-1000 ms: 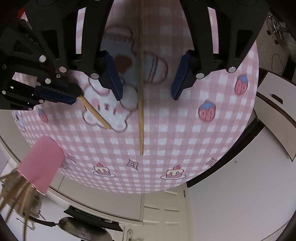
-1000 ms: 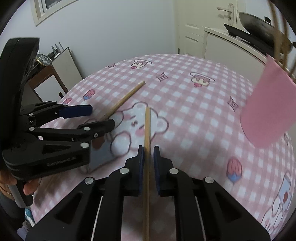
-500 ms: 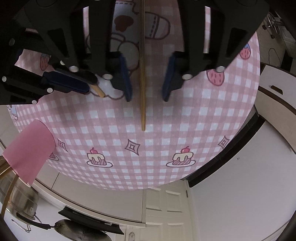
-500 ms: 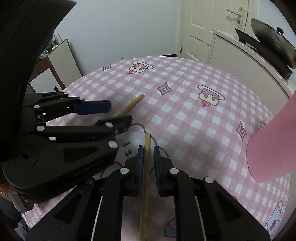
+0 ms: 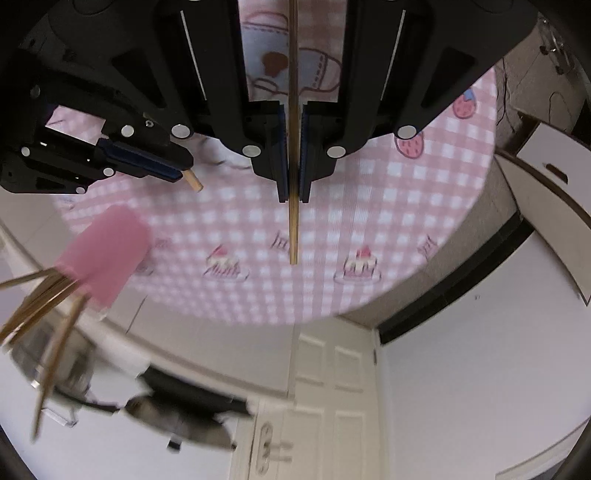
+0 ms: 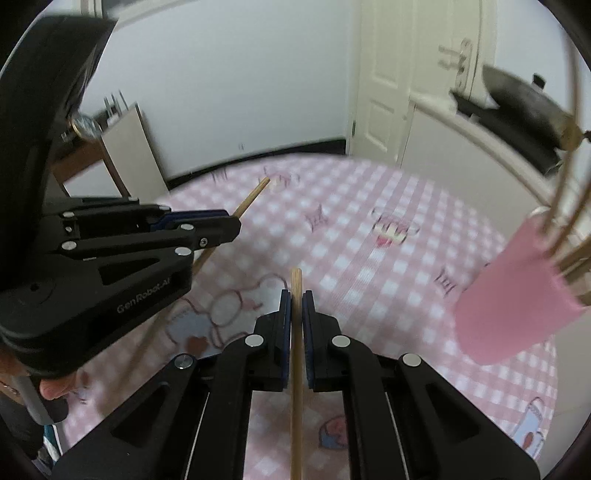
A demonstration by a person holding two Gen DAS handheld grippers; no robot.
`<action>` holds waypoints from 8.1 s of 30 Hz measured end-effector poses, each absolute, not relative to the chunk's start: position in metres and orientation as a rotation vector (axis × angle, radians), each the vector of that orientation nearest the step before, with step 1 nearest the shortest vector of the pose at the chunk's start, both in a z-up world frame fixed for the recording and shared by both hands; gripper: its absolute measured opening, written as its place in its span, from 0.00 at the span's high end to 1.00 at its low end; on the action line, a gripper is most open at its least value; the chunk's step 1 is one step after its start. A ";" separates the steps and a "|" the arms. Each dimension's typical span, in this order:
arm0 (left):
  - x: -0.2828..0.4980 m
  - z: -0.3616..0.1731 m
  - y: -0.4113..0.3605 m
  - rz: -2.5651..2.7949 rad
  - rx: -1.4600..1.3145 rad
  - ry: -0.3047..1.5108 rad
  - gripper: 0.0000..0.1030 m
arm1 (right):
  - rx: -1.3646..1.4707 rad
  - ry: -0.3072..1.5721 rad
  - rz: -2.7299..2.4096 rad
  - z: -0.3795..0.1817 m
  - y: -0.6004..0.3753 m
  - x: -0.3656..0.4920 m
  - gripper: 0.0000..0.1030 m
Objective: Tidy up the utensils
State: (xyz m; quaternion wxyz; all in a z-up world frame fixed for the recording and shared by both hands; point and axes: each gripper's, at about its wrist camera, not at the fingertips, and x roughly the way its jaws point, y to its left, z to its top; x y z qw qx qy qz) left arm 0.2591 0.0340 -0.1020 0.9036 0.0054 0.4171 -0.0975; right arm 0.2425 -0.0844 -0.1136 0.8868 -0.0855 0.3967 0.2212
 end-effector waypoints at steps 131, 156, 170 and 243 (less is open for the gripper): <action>0.210 0.042 -0.103 -0.373 -0.016 0.364 0.52 | -0.073 0.390 0.238 0.039 -0.235 0.176 0.89; 0.063 0.018 -0.023 -0.205 -0.016 0.221 0.16 | -0.051 0.243 0.185 -0.004 -0.201 0.059 0.40; 0.015 0.014 -0.006 -0.170 -0.032 0.145 0.12 | -0.043 0.151 0.167 -0.009 -0.192 0.022 0.16; -0.012 0.007 -0.001 -0.047 0.044 0.063 0.06 | -0.019 0.153 0.143 -0.026 -0.175 0.001 0.08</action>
